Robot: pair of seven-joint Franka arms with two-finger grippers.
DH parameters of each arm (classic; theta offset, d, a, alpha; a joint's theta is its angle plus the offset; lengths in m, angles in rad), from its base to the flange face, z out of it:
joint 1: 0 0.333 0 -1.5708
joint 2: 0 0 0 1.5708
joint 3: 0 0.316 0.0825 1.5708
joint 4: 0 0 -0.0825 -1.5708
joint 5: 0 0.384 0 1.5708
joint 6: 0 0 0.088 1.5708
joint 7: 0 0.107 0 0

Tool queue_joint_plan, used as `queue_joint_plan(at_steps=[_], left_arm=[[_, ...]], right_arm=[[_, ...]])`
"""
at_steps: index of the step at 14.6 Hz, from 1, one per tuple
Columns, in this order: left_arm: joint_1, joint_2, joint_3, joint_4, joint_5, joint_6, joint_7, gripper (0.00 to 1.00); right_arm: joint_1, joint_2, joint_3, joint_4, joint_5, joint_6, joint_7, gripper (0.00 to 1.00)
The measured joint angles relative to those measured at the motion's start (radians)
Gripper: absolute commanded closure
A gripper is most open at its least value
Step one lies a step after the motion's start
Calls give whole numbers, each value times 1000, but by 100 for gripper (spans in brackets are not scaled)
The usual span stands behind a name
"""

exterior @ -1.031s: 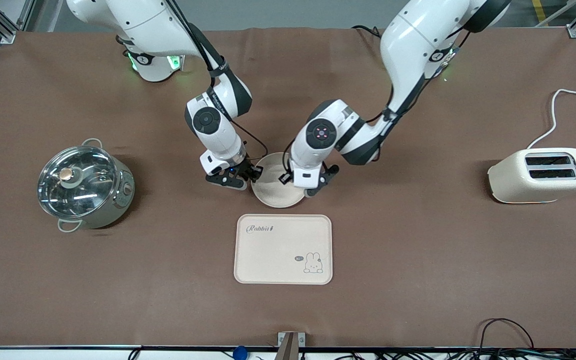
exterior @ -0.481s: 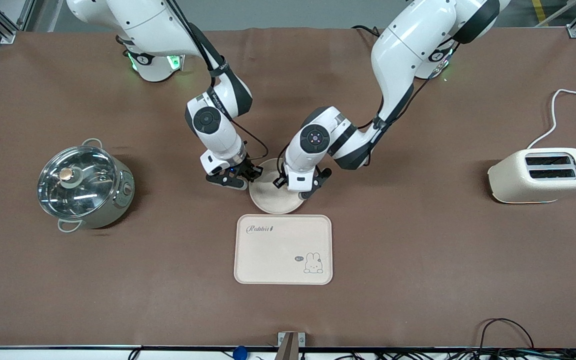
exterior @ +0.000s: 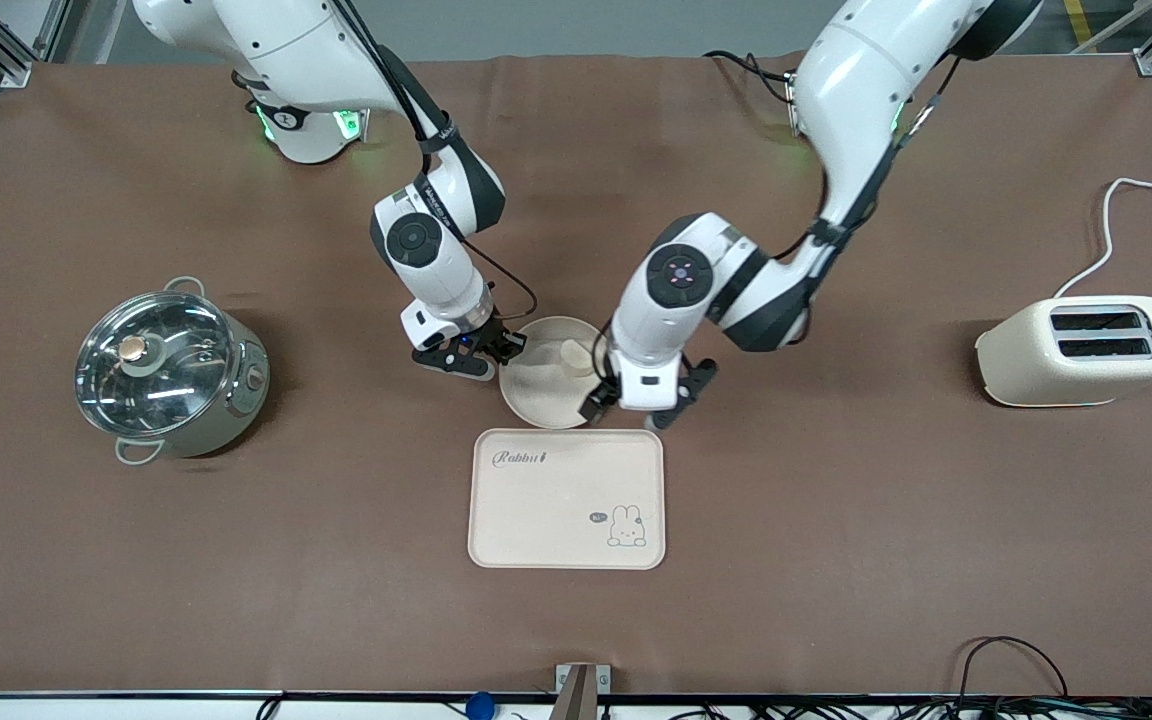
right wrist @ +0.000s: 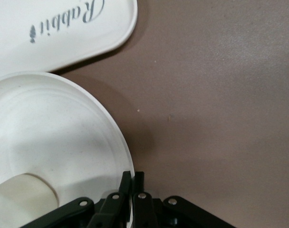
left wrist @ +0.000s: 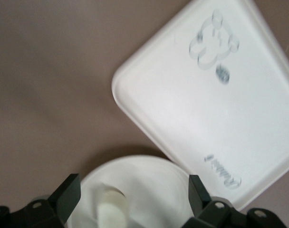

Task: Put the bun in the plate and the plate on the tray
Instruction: 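Slide the plate onto the tray with the right gripper while the left gripper withdraws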

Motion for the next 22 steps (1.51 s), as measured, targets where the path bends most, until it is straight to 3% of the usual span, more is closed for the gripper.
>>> queue_joint_plan(at_steps=[3, 5, 8, 17, 22], left_arm=[[92, -96, 1, 37, 7, -182, 213, 0], [155, -169, 1, 47, 7, -290, 365, 0], [241, -274, 3, 50, 8, -418, 582, 0], [462, -489, 13, 51, -27, -631, 1205, 0], [426, -611, 153, -10, -90, -684, 1397, 0]], right_arm=[[0, -37, -4, 46, 0, -84, 34, 100], [-1, -60, -10, 112, 0, -183, 66, 100], [-15, -58, -18, 218, 0, -221, 94, 100], [-141, 258, -24, 528, 0, -199, 146, 100], [-135, 285, -16, 541, 0, -151, 164, 100]])
